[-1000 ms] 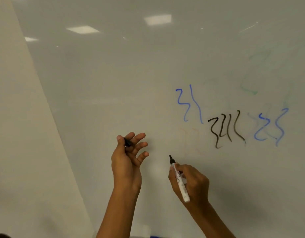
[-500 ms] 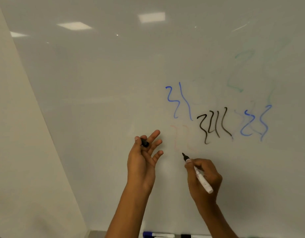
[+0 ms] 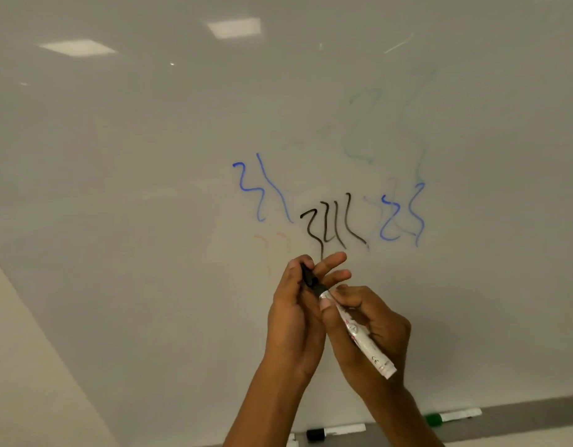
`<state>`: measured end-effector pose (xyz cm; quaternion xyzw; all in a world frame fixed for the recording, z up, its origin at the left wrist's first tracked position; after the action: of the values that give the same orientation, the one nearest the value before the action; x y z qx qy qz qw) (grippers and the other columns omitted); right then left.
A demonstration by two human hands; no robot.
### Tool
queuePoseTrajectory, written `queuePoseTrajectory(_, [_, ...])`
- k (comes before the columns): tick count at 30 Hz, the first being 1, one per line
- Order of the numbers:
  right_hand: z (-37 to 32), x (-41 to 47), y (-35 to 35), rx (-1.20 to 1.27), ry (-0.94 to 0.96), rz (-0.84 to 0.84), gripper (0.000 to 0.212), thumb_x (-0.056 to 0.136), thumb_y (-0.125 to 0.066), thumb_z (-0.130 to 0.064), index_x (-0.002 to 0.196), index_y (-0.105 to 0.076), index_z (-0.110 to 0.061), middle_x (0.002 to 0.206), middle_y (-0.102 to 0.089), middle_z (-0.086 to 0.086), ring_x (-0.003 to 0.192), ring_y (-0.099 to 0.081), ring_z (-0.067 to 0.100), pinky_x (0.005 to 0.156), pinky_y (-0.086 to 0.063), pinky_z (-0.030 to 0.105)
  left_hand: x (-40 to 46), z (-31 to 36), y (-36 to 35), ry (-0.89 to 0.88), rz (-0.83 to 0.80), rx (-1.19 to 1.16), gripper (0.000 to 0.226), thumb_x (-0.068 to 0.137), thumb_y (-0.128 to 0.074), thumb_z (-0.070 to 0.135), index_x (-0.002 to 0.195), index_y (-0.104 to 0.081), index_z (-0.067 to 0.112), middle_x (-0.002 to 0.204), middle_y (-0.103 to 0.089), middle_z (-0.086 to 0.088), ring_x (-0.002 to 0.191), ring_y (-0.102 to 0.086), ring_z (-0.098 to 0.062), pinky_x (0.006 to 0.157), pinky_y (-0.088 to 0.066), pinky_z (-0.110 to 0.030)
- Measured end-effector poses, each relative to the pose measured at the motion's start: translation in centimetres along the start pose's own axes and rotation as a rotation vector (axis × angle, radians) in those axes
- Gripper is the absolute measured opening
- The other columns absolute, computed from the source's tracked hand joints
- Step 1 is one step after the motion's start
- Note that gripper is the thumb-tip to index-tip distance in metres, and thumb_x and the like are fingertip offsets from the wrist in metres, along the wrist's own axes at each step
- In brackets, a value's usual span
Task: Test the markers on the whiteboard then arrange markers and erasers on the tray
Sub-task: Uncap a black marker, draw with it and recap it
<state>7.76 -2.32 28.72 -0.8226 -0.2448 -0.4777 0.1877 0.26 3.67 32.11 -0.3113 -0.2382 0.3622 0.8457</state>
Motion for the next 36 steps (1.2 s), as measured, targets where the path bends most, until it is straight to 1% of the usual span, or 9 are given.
queuePoseTrajectory(5, [1.5, -0.2, 2.9, -0.16, 0.158, 0.011, 0.024, 0.082, -0.071, -0.022, 0.079, -0.07, 0.002, 0.081, -0.071, 0.004, 0.079, -0.064, 0.005, 0.078, -0.051, 0.012, 0.1, -3.4, -2.4, -0.029, 0.026, 0.145, 0.031, 0.103, -0.031, 0.031, 0.086, -0.051, 0.013, 0.094, -0.073, -0.017, 0.087, -0.071, -0.027, 0.065, -0.057, -0.034])
queuePoseTrajectory(12, [4.7, -1.6, 8.8, -0.341, 0.154, 0.081, 0.035, 0.09, -0.068, -0.024, 0.067, -0.069, 0.002, 0.071, -0.07, 0.007, 0.072, -0.062, 0.004, 0.076, -0.05, 0.012, 0.7, -9.4, -5.2, 0.05, -0.031, 0.351, 0.035, 0.105, -0.026, 0.03, 0.087, -0.049, 0.01, 0.099, -0.073, -0.024, 0.091, -0.072, -0.032, 0.07, -0.057, -0.034])
queuePoseTrajectory(17, [6.2, -2.0, 14.4, -0.197, -0.201, 0.184, 0.016, 0.08, -0.076, -0.027, 0.08, -0.07, -0.012, 0.078, -0.072, -0.008, 0.07, -0.069, 0.006, 0.063, -0.055, 0.019, 1.3, -15.0, -7.0, 0.166, -0.123, 0.42, 0.031, 0.106, -0.029, 0.027, 0.087, -0.047, 0.011, 0.1, -0.074, -0.02, 0.095, -0.07, -0.031, 0.088, -0.055, -0.048])
queuePoseTrajectory(19, [6.5, -2.7, 17.0, -0.147, -0.382, 0.277, 0.011, 0.076, -0.08, -0.017, 0.081, -0.07, -0.015, 0.076, -0.073, -0.008, 0.068, -0.071, 0.012, 0.062, -0.057, 0.022, 1.1, -17.2, -7.9, 0.216, -0.183, 0.443, 0.03, 0.105, -0.03, 0.028, 0.088, -0.048, 0.011, 0.103, -0.075, -0.016, 0.099, -0.07, -0.029, 0.092, -0.054, -0.043])
queuePoseTrajectory(21, [6.4, -3.4, 19.5, -0.104, -0.509, 0.344, 0.012, 0.078, -0.08, -0.006, 0.081, -0.07, -0.011, 0.074, -0.073, -0.003, 0.067, -0.071, 0.015, 0.061, -0.057, 0.023, 0.7, -19.5, -8.8, 0.249, -0.247, 0.451, 0.03, 0.105, -0.033, 0.029, 0.088, -0.05, 0.012, 0.107, -0.075, -0.013, 0.102, -0.069, -0.027, 0.088, -0.056, -0.037])
queuePoseTrajectory(23, [6.1, -4.2, 21.9, -0.062, -0.591, 0.41, 0.01, 0.077, -0.075, -0.013, 0.084, -0.069, -0.009, 0.075, -0.074, 0.0, 0.067, -0.071, 0.019, 0.058, -0.056, 0.024, 0.3, -21.9, -9.5, 0.273, -0.283, 0.458, 0.028, 0.104, -0.037, 0.029, 0.091, -0.053, 0.011, 0.108, -0.075, -0.011, 0.101, -0.07, -0.026, 0.078, -0.058, -0.033])
queuePoseTrajectory(28, [5.3, -7.5, 27.8, -0.031, -0.772, 0.612, 0.01, 0.081, -0.075, -0.017, 0.081, -0.068, -0.01, 0.073, -0.071, 0.002, 0.065, -0.068, 0.018, 0.054, -0.053, 0.024, -1.4, -27.8, -10.5, 0.341, -0.343, 0.514, 0.027, 0.099, -0.049, 0.029, 0.099, -0.061, 0.005, 0.105, -0.074, -0.01, 0.099, -0.069, -0.029, 0.083, -0.058, -0.046])
queuePoseTrajectory(32, [5.0, -11.8, 32.6, 0.079, -0.934, 0.795, 0.014, 0.093, -0.059, -0.009, 0.082, -0.066, -0.01, 0.065, -0.064, 0.004, 0.065, -0.063, 0.016, 0.055, -0.045, 0.024, -3.3, -32.6, -11.0, 0.488, -0.35, 0.582, 0.023, 0.094, -0.061, 0.025, 0.097, -0.067, 0.004, 0.088, -0.074, -0.008, 0.082, -0.069, -0.018, 0.067, -0.054, -0.032])
queuePoseTrajectory(36, [6.0, -17.6, 35.9, 0.362, -1.212, 1.141, 0.011, 0.09, -0.067, -0.023, 0.082, -0.063, -0.017, 0.063, -0.057, -0.002, 0.056, -0.06, 0.007, 0.044, -0.043, 0.016, -5.6, -38.7, -10.0, 0.607, -0.393, 0.794, 0.016, 0.087, -0.071, 0.028, 0.085, -0.07, 0.012, 0.083, -0.075, -0.007, 0.061, -0.062, -0.013, 0.051, -0.047, -0.027])
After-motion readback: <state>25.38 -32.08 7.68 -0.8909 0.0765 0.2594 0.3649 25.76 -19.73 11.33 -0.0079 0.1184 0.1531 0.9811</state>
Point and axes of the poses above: each hand's wrist, its own x-axis towards the middle knuckle, its own y-axis out of the back of the hand, z = x × y, the point moved 2 cm from there along x, towards the middle knuckle
